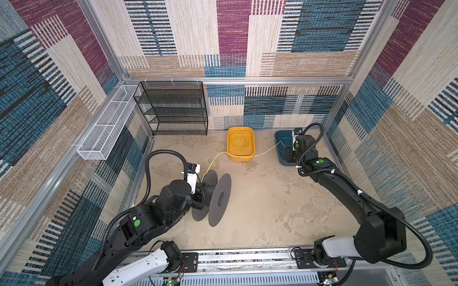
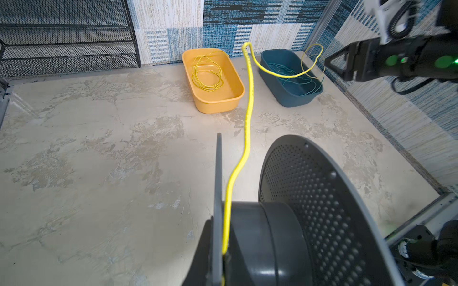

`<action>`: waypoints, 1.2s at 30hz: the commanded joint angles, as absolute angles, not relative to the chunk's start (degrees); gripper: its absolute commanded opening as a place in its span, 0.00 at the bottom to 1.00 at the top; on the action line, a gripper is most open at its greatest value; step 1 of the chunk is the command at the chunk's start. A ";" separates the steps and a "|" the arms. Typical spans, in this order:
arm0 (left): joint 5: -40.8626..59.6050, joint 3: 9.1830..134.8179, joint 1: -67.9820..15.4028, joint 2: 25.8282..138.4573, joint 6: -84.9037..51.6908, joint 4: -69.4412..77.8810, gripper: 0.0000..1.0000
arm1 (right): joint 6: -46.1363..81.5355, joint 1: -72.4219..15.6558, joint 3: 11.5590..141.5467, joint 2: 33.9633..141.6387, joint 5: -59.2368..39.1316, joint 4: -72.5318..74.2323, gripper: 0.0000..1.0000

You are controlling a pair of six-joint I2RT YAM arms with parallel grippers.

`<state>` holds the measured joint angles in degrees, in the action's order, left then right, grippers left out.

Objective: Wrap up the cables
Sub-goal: 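Move the open right gripper over to the teal tub while the left holds the spool, then close the right gripper on the yellow-green cable above the teal tub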

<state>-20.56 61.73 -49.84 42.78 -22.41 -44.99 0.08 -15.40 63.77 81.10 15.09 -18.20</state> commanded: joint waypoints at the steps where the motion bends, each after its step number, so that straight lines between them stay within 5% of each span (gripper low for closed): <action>1: -18.16 63.05 -48.71 43.35 -22.84 -43.74 0.00 | -7.40 -14.02 65.55 84.33 10.59 -12.15 0.66; 26: 0.87 76.10 -32.56 54.32 -19.12 -50.80 0.00 | -18.49 -5.02 76.16 106.06 4.71 -8.58 0.66; 36: 5.83 79.50 -28.93 57.39 -18.04 -50.46 0.00 | -20.84 -4.12 79.65 109.55 4.93 -5.45 0.48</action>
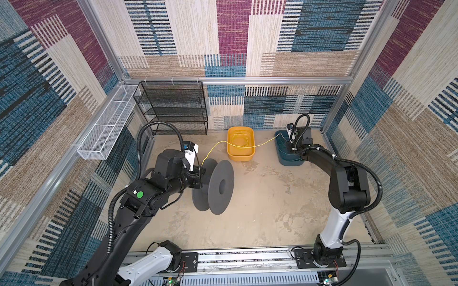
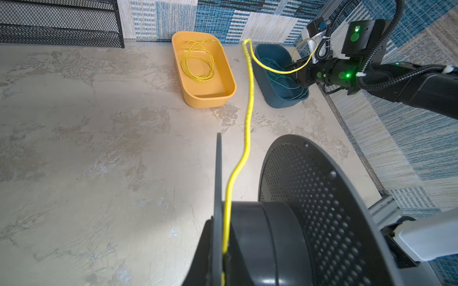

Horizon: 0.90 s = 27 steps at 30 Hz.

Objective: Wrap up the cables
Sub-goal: 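Close the right gripper on the yellow-green cable above the teal tub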

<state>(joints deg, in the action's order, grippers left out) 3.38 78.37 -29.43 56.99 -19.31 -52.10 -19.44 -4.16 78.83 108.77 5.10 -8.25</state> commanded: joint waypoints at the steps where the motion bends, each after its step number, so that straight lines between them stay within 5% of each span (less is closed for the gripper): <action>1: 6.12 79.71 -28.63 57.63 -17.93 -50.45 0.00 | -21.23 -4.12 80.01 110.11 4.74 -5.37 0.45; 13: 8.00 81.64 -26.33 59.35 -17.13 -49.78 0.00 | -21.97 -3.86 82.06 108.93 4.89 -4.34 0.08; 27: 13.83 88.90 -21.90 61.45 -15.89 -49.39 0.00 | -20.58 -6.64 86.67 101.82 11.57 -13.36 0.00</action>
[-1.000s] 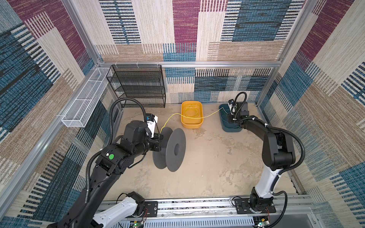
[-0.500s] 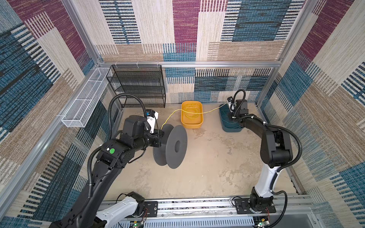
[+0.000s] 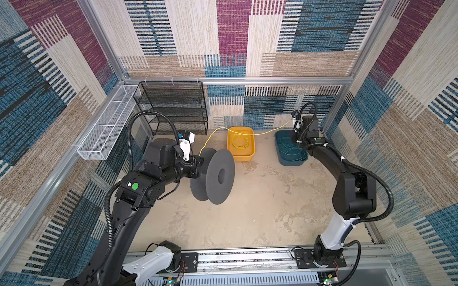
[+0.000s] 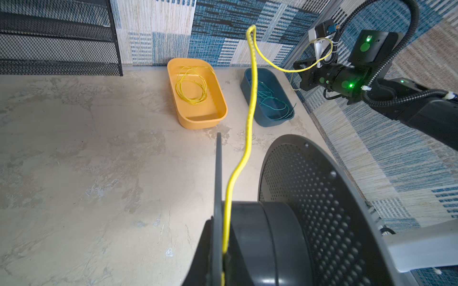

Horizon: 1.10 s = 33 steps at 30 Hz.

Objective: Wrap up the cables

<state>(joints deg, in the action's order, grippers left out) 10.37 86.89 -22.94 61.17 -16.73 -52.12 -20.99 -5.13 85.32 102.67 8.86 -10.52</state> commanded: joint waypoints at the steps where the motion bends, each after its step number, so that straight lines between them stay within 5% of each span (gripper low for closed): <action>1: 14.79 89.80 -21.29 61.70 -15.91 -49.35 0.00 | -21.20 -7.63 87.04 101.73 13.16 -13.99 0.00; 12: 22.50 103.63 -11.21 64.39 -17.83 -50.21 0.00 | -18.99 -15.92 88.34 97.71 21.27 -22.59 0.00; 22: 31.05 105.04 0.89 66.10 -33.32 -32.81 0.00 | -16.70 -30.63 83.38 94.88 26.30 -25.70 0.00; 33: 19.97 111.02 5.45 71.26 -40.68 -26.99 0.00 | -13.90 -47.55 71.04 85.64 30.32 -25.61 0.00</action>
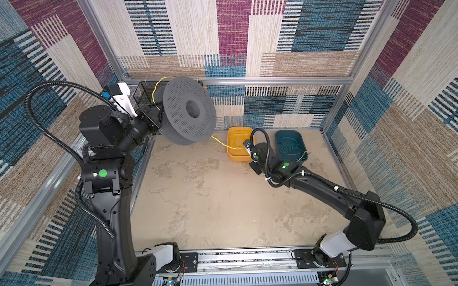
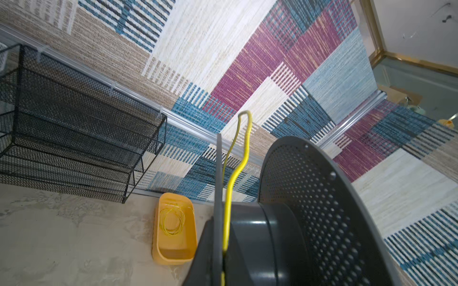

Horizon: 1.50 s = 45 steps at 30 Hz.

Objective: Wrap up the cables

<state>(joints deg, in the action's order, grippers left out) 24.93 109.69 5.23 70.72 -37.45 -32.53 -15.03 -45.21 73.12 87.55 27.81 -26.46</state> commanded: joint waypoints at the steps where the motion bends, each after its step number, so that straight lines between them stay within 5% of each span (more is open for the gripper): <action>1: 18.31 110.73 5.43 71.24 -40.51 -26.72 0.00 | -14.10 -49.12 69.56 84.27 30.07 -24.87 0.00; 20: -2.26 103.99 4.13 69.78 -26.26 -31.87 0.00 | -20.35 -72.37 72.47 75.41 42.89 -22.74 0.00; 34: -15.28 92.80 -2.06 64.10 -10.07 -32.54 0.00 | -28.83 -75.23 79.16 75.24 46.26 -25.98 0.00; 45: -21.69 85.73 -13.38 62.47 1.72 -33.14 0.00 | -36.17 -73.96 80.82 72.37 46.63 -13.69 0.00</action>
<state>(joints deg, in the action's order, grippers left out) -18.33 87.02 -10.61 63.51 -4.45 -35.48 -33.50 -74.76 78.98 72.44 47.09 -21.52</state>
